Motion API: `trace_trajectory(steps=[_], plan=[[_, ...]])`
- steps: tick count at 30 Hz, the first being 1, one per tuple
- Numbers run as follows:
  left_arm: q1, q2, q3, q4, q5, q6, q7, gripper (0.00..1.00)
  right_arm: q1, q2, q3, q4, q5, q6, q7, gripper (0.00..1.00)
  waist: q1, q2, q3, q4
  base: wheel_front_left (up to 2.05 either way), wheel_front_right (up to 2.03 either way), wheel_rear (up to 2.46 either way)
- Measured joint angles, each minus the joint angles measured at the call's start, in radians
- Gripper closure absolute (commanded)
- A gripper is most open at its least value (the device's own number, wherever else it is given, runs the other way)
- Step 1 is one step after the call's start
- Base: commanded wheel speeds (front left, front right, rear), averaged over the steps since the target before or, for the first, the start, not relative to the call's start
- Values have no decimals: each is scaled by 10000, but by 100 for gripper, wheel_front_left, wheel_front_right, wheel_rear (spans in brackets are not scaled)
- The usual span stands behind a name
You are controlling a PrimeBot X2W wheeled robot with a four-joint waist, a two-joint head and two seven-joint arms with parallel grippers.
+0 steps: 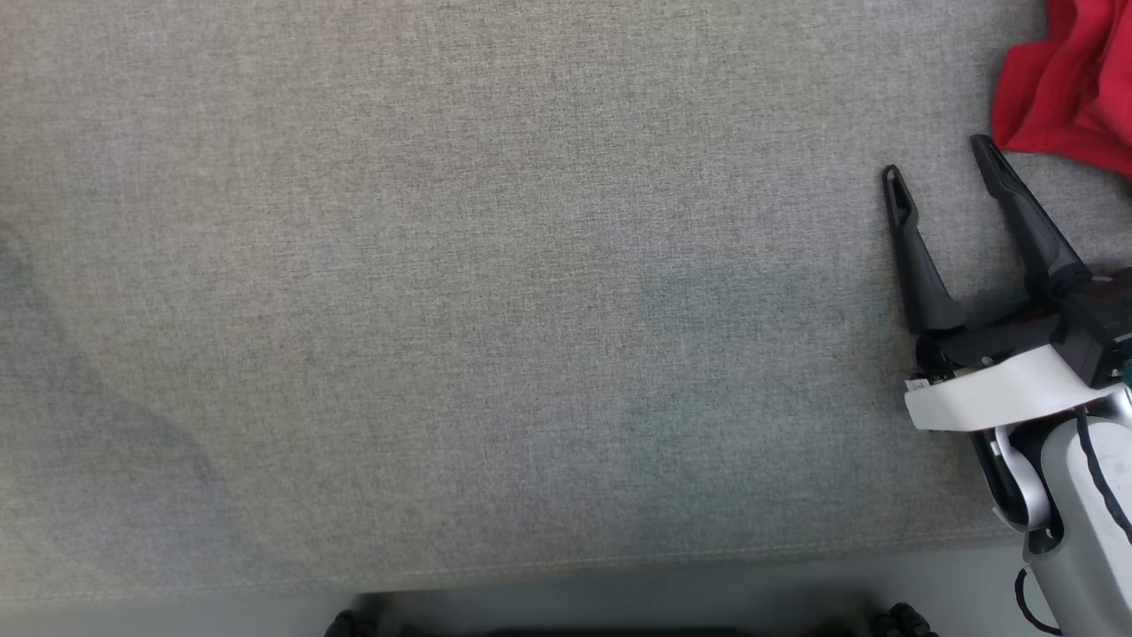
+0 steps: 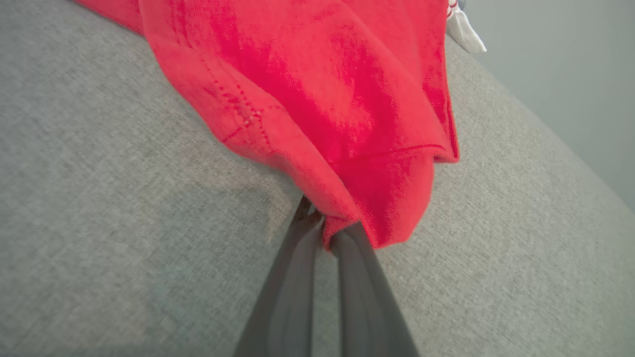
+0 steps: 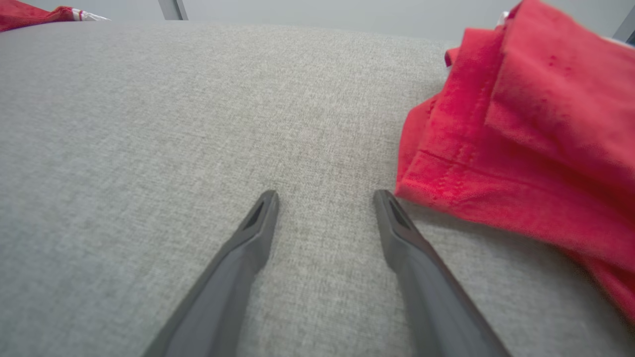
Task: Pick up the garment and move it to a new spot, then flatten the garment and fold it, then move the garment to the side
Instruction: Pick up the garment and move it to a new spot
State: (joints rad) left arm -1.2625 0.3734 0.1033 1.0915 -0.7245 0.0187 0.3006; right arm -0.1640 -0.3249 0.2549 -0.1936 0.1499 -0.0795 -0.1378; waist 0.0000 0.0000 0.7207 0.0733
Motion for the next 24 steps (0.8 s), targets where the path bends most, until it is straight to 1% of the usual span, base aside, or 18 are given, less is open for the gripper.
trace_trajectory(steps=[5, 9, 12, 17, 20, 24], plan=[[-3, -372, -136, -79, -46, -562, -207, 100, 30, 4, -65, 180, 0, -13, -31, 0, 0, 0, -144, 153, 0, 0, 0], [154, -671, -313, -313, -23, -1154, -570, 100, 34, 67, -33, 502, 4, -13, -169, 0, -1, 0, -360, 291, 0, 0, 0], [660, -1149, -535, -479, -27, -1411, -805, 100, 31, 176, 19, 855, 48, -15, -314, 0, 0, 0, -604, 380, 0, 0, 0], [1829, -2236, -1112, -1093, -50, -1501, -1206, 100, 85, 477, 318, 1578, 211, 2, -460, 0, 0, 0, -1272, 571, 0, 0, 0], [2419, -2711, -1304, -1453, -182, -1501, -1398, 100, 178, 702, 556, 1889, 259, 88, -504, 0, 0, 0, -1654, 673, 0, 0, 0], [3210, -3452, -1829, -2543, -667, -1490, -1452, 100, 412, 907, 765, 2265, 297, 178, -556, 0, 0, 0, -2190, 807, 0, 0, 0]])
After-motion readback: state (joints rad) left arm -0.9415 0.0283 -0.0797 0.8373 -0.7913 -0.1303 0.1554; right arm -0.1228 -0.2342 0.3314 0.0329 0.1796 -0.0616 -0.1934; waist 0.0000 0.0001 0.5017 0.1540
